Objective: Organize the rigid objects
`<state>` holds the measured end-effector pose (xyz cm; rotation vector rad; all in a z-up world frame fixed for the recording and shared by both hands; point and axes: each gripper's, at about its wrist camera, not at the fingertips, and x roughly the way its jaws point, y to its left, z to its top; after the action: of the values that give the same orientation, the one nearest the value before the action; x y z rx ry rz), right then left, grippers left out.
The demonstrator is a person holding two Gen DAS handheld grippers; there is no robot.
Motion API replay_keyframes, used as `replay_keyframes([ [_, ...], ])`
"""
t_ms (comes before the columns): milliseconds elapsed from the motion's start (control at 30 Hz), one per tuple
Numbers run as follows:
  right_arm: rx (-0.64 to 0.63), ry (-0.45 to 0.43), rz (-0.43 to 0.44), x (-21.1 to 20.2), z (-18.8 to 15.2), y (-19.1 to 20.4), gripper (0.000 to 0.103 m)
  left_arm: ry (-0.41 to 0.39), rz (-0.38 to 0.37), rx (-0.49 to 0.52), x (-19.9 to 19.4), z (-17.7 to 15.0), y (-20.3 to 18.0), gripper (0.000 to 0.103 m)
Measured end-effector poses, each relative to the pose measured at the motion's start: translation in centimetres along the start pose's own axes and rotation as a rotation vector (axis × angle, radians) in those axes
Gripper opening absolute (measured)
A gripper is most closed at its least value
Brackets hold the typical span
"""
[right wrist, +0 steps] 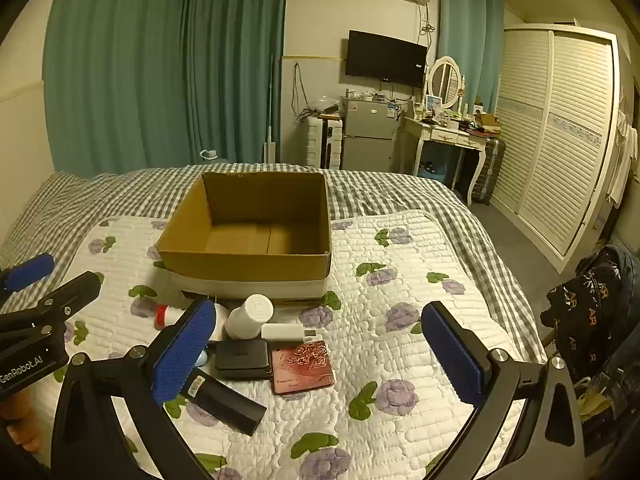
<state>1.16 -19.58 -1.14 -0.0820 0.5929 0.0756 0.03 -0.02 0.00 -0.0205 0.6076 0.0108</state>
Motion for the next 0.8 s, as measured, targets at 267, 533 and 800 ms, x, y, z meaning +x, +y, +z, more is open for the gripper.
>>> replay_keyframes([
  [267,0.005,0.002,0.005,0.01,-0.03,0.08,0.103,-0.001,0.006,0.003,0.21,-0.03,0.02,0.084],
  [533,0.005,0.003,0.006,0.07,-0.04,0.15,0.103,-0.003,0.003,0.004,0.29,-0.32,0.29,0.084],
  [800,0.005,0.002,0.006,0.09,0.0,-0.09,0.103,-0.003,0.0,0.002,0.21,-0.38,0.49,0.084],
])
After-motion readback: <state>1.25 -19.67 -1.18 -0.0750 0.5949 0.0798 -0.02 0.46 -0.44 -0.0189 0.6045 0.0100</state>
